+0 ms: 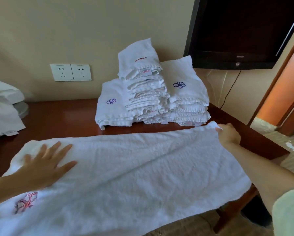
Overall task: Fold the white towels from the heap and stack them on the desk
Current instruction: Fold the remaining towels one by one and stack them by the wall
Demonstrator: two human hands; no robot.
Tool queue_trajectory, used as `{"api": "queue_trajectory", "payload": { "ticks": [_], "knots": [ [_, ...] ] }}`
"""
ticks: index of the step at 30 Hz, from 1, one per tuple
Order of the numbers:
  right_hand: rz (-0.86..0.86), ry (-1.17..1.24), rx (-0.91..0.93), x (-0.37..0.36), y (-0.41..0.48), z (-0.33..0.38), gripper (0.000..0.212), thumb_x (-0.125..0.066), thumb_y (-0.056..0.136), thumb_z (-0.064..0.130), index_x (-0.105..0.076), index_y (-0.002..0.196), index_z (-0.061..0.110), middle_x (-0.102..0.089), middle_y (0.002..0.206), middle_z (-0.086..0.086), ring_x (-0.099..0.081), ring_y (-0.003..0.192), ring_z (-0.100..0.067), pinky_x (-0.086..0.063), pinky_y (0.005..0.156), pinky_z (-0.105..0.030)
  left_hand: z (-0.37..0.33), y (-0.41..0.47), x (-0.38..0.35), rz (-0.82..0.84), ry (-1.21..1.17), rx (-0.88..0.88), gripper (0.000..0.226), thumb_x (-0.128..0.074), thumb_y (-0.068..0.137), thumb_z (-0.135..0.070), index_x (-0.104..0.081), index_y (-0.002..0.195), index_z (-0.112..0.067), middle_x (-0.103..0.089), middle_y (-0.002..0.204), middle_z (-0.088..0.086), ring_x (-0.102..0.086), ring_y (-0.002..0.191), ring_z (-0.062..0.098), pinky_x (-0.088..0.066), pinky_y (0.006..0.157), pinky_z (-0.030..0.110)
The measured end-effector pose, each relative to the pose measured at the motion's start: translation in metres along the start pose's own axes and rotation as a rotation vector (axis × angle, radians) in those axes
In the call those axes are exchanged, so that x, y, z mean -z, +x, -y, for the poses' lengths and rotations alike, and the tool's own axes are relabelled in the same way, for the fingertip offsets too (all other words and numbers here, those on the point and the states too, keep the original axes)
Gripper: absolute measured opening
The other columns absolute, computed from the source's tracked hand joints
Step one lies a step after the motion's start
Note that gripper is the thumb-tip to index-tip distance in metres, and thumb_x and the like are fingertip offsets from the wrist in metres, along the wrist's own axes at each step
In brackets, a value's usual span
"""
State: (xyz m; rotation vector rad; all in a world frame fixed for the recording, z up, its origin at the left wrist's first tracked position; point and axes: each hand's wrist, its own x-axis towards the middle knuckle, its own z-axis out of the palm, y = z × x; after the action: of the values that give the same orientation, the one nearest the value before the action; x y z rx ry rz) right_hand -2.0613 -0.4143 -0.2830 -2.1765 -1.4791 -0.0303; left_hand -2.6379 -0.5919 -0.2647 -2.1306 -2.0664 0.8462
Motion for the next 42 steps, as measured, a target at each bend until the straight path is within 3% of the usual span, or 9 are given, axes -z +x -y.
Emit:
{"api": "queue_trajectory", "payload": {
  "ticks": [2,5,10,18,23,28,33,38,42],
  "knots": [
    [-0.003,-0.011,0.025,-0.004,0.007,0.001,0.026,-0.048,0.1,0.023,-0.067,0.108,0.007,-0.053,0.122,-0.019,-0.055,0.106,-0.04,-0.042,0.082,-0.04,-0.01,-0.01,-0.007,0.025,-0.165,0.053,0.117,0.034,0.049,-0.087,0.01,0.151,-0.033,0.01,0.161,0.008,-0.003,0.144,0.044,-0.024,0.105,0.066],
    [-0.016,-0.03,0.063,-0.004,0.009,0.002,0.024,-0.054,0.096,0.022,-0.068,0.111,0.009,-0.055,0.119,-0.019,-0.056,0.104,-0.041,-0.042,0.082,-0.041,-0.016,-0.004,-0.015,-0.102,-0.31,0.162,0.086,-0.002,0.077,-0.083,0.023,0.146,-0.039,0.021,0.159,0.003,0.007,0.145,0.037,-0.021,0.11,0.063],
    [-0.188,-0.171,0.236,-0.004,-0.003,0.004,0.036,-0.07,0.081,0.007,-0.06,0.116,0.004,-0.055,0.111,-0.024,-0.05,0.105,-0.041,-0.036,0.086,-0.047,-0.006,0.002,-0.006,-0.129,-0.454,0.177,0.11,0.012,0.046,-0.088,0.012,0.148,-0.047,0.009,0.16,-0.008,0.005,0.147,0.029,-0.01,0.111,0.065],
    [0.173,-0.358,0.025,0.007,-0.024,0.048,0.039,-0.045,0.097,0.027,-0.052,0.131,0.01,-0.046,0.134,-0.017,-0.044,0.124,-0.035,-0.039,0.099,-0.042,0.007,0.0,0.007,-0.41,-0.431,0.155,0.067,-0.017,0.089,-0.072,-0.034,0.146,-0.039,-0.031,0.155,-0.008,-0.028,0.142,0.015,-0.019,0.117,0.041],
    [0.291,-0.22,0.002,-0.014,-0.049,0.072,0.051,-0.035,0.098,0.04,-0.049,0.132,0.003,-0.048,0.135,-0.02,-0.047,0.123,-0.037,-0.04,0.1,-0.047,0.012,0.016,-0.006,-0.188,-0.479,0.167,0.075,-0.008,0.086,-0.072,0.001,0.152,-0.039,0.004,0.162,-0.005,0.003,0.149,0.02,-0.002,0.113,0.063],
    [0.22,-0.198,0.019,-0.021,-0.076,0.073,0.071,-0.026,0.1,0.051,-0.022,0.149,0.0,-0.027,0.154,-0.017,-0.03,0.139,-0.033,-0.026,0.112,-0.046,0.041,0.009,-0.021,-0.176,-0.548,0.237,0.086,-0.003,0.074,-0.078,0.002,0.152,-0.04,0.006,0.162,-0.005,0.006,0.149,0.022,0.001,0.113,0.063],
    [0.254,-0.249,-0.075,-0.006,-0.097,0.079,0.081,-0.022,0.099,0.057,-0.014,0.15,-0.005,-0.016,0.159,-0.018,-0.02,0.145,-0.032,-0.021,0.115,-0.045,0.037,0.007,-0.023,-0.19,-0.446,0.252,0.063,-0.011,0.098,-0.058,0.001,0.154,-0.032,0.003,0.162,0.002,0.003,0.149,0.024,0.002,0.114,0.062],
    [0.254,-0.183,-0.088,0.009,-0.121,0.063,0.077,-0.026,0.098,0.057,-0.024,0.149,-0.001,-0.026,0.156,-0.018,-0.03,0.14,-0.032,-0.028,0.114,-0.046,0.004,0.008,0.009,-0.276,-0.168,0.12,0.054,-0.026,0.103,-0.027,-0.008,0.154,-0.026,-0.002,0.161,0.009,-0.002,0.149,0.026,-0.003,0.114,0.061],
    [0.202,-0.09,0.005,0.04,-0.161,0.032,0.054,-0.031,0.103,0.043,-0.048,0.136,0.004,-0.046,0.143,-0.013,-0.044,0.129,-0.031,-0.034,0.107,-0.042,-0.073,-0.014,0.04,-0.372,-0.283,-0.236,0.049,-0.023,0.105,-0.03,-0.015,0.153,-0.024,-0.014,0.16,0.006,-0.015,0.147,0.024,-0.013,0.117,0.053]
  ]
}}
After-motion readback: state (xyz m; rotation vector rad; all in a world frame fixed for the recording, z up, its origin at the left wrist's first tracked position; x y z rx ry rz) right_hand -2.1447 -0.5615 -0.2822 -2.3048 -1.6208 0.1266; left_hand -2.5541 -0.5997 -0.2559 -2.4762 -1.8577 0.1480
